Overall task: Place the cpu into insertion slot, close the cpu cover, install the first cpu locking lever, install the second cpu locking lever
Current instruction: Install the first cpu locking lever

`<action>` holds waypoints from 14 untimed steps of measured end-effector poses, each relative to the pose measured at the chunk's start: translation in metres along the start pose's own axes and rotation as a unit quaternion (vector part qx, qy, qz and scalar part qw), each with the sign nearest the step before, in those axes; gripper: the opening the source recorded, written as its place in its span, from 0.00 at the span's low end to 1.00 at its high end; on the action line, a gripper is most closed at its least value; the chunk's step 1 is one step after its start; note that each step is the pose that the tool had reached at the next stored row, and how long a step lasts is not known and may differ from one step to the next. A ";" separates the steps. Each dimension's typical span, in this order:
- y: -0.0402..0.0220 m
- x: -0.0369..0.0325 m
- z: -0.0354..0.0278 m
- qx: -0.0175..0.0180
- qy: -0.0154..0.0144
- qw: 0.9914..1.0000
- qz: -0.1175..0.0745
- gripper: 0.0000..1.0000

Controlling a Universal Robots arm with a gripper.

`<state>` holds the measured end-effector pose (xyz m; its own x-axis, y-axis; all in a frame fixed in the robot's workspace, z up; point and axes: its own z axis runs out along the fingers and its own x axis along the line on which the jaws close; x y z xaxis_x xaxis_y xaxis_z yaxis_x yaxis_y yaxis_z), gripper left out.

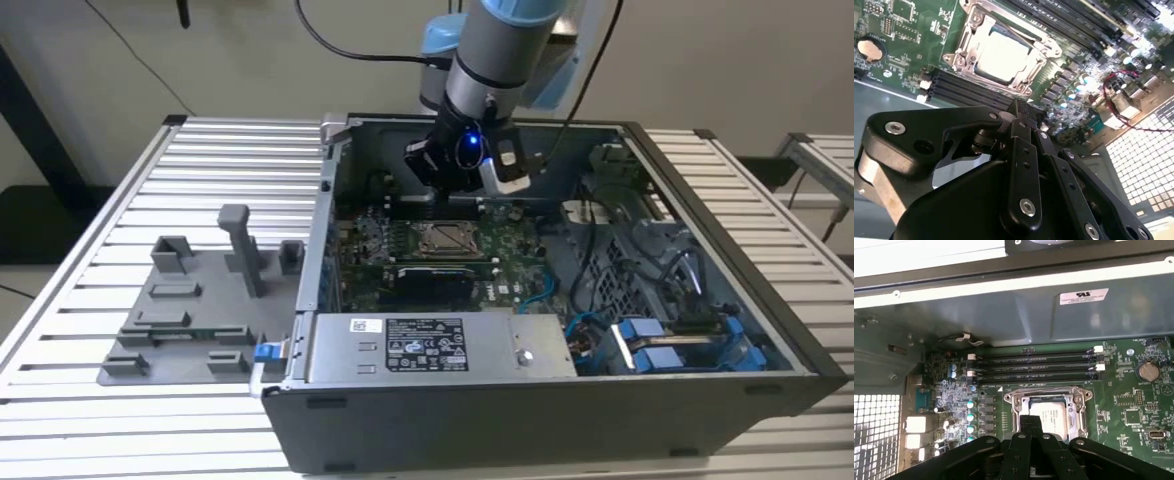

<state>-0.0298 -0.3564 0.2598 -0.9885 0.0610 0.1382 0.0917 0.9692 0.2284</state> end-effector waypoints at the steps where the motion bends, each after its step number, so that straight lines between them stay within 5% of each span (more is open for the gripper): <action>1: -0.0019 0.0005 -0.0003 0.000 0.000 1.000 0.000 0.11; 10: -0.0267 0.0018 -0.0059 0.000 0.000 1.000 0.000 0.11; 14: -0.0282 0.0019 -0.0062 0.001 0.001 1.000 0.000 0.11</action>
<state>-0.0336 -0.3850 0.2596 -0.9883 0.0613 0.1396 0.0922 0.9695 0.2272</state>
